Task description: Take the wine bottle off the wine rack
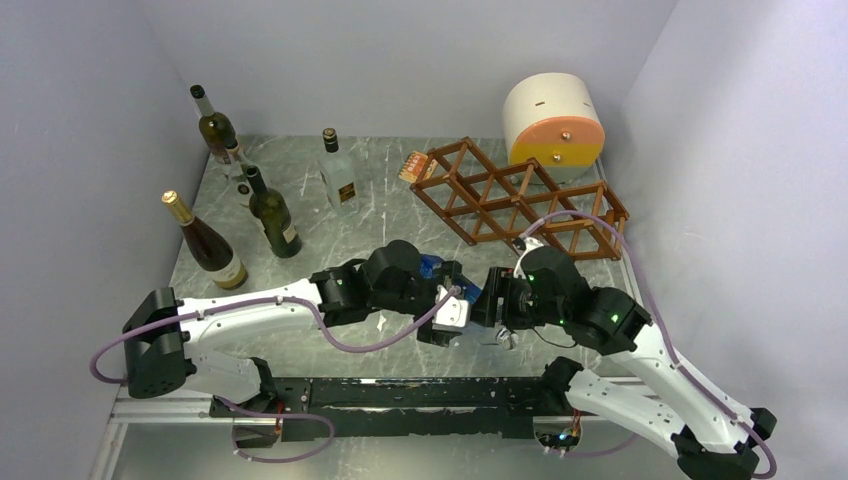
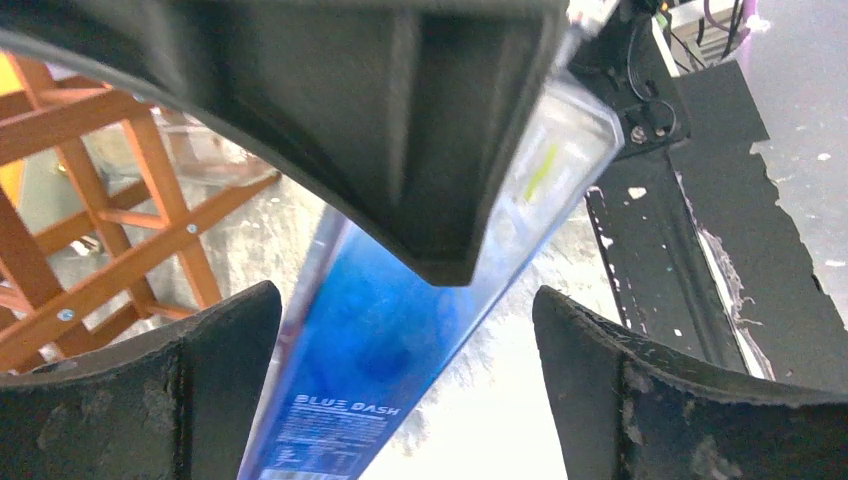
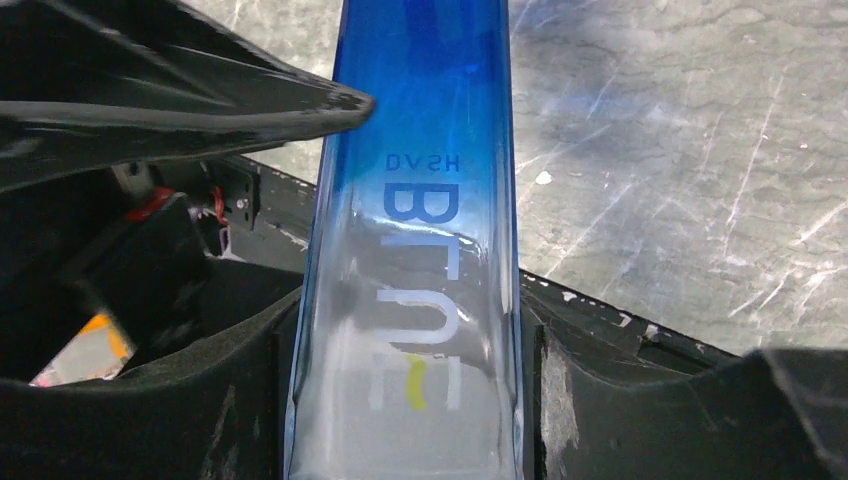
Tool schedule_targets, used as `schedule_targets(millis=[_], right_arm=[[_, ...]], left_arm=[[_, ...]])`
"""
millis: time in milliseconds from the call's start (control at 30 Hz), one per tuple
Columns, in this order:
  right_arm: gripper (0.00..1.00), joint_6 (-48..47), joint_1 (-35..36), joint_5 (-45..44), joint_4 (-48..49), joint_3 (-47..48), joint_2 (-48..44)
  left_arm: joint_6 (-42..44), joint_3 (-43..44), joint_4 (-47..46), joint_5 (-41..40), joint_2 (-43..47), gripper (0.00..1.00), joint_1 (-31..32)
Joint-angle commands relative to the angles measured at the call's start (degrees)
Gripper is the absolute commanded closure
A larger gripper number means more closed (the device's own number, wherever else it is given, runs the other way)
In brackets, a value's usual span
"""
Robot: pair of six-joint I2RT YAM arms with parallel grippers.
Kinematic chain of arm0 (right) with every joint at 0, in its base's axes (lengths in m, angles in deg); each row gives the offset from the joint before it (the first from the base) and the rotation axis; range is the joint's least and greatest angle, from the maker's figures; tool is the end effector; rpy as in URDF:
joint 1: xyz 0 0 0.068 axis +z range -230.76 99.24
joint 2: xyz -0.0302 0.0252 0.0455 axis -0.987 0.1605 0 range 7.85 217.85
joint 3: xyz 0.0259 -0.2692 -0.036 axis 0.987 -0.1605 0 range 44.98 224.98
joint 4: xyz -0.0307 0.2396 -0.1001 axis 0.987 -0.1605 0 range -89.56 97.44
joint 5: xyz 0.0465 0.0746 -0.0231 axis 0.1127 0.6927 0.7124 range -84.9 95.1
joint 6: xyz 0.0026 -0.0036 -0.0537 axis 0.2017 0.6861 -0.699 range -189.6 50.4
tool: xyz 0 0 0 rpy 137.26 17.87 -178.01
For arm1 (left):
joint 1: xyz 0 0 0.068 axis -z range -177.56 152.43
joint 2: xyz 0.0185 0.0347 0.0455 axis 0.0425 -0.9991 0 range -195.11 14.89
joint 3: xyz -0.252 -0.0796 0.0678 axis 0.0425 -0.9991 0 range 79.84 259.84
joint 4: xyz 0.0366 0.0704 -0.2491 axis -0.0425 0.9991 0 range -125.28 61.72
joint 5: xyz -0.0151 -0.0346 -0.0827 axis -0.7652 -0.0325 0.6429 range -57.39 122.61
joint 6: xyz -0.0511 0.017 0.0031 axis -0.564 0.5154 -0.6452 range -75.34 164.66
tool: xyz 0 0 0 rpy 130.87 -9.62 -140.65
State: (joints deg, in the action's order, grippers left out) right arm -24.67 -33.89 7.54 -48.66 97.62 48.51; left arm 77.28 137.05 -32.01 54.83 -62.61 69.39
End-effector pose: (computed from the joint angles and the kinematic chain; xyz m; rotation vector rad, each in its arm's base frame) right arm 0.0849 0.0927 0.3188 -0.0649 2.4969 0.7961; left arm 0.1094 -0.2918 0.2997 1.7062 1.1033 -0.7676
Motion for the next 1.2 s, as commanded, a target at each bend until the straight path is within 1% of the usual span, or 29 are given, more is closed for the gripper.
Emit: schedule_targets(millis=[0, 100, 133, 233, 400, 500, 533, 567, 633, 733, 767, 833, 867, 967, 1067, 1167], right_arm=[[1.0, -0.85, 0.19, 2.09, 7.99, 4.47, -2.33], [1.0, -1.3, 0.15, 2.31, 7.28, 4.48, -1.9], [1.0, -1.29, 0.19, 2.74, 7.3, 5.94, -1.81], [1.0, -0.99, 0.17, 4.64, 8.55, 6.16, -1.51], [1.0, -1.76, 0.15, 6.73, 9.12, 6.59, -0.57], [1.0, -1.84, 0.25, 7.73, 9.77, 6.55, -0.37], [1.0, -1.9, 0.17, 7.85, 9.8, 6.74, -0.14], [1.0, -2.06, 0.19, 8.25, 9.9, 6.95, 0.03], [1.0, -2.8, 0.15, 9.21, 10.25, 7.27, 0.33], [1.0, -3.79, 0.22, 10.56, 11.16, 7.66, 0.06], [0.96, -4.06, 0.18, 10.5, 11.18, 7.84, 0.1], [0.75, -4.66, 0.2, 9.52, 10.47, 8.45, 0.28], [0.69, -4.86, 0.16, 8.86, 9.95, 8.74, 0.38], [0.48, -5.32, 0.2, 7.66, 10.13, 8.98, 0.64], [0.23, -6.37, 0.22, 4.47, 8.87, 11.81, 2.11], [0.07, -8.08, 0.22, -0.99, 7.15, 17.51, 3.49]], left_arm=[[0.61, -2.0, -3.25, 3.0, -0.11, 0.01, 0.54], [1.23, -1.33, -3.26, 3.28, -1.6, 0.01, 0.75], [1.42, -1.09, -3.62, 2.7, -2.22, 0.01, 0.91], [1.41, -0.63, -5.78, 0.63, -3.64, 0.01, 1.68], [1.12, -1.71, -9.33, -1.42, -3.87, 0.13, 2.46], [0.95, -2.61, -10.42, -1.95, -3.25, 0.15, 2.54], [0.95, -2.85, -10.53, -2.16, -3.13, 0.18, 2.61], [1.0, -2.95, -10.54, -2.51, -3.0, 0.23, 2.75], [0.77, -3.16, -10.65, -3.28, -2.69, 0.38, 2.9], [-0.11, -4.56, -12.22, -5.78, -1.43, 0.75, 2.97], [-0.48, -5.36, -13.22, -6.65, -0.71, 0.82, 3.0], [-1.36, -6.88, -15.17, -8.53, 0.91, 0.87, 3.04], [-1.87, -7.61, -15.77, -9.25, 1.54, 0.92, 3.02], [-3.45, -8.95, -16.91, -10.65, 2.94, 0.93, 3.0], [-5.87, -9.76, -17.57, -12.47, 4.06, 0.93, 3.0], [-8.05, -11.45, -19.62, -14.66, 5.87, 0.93, 2.75]])
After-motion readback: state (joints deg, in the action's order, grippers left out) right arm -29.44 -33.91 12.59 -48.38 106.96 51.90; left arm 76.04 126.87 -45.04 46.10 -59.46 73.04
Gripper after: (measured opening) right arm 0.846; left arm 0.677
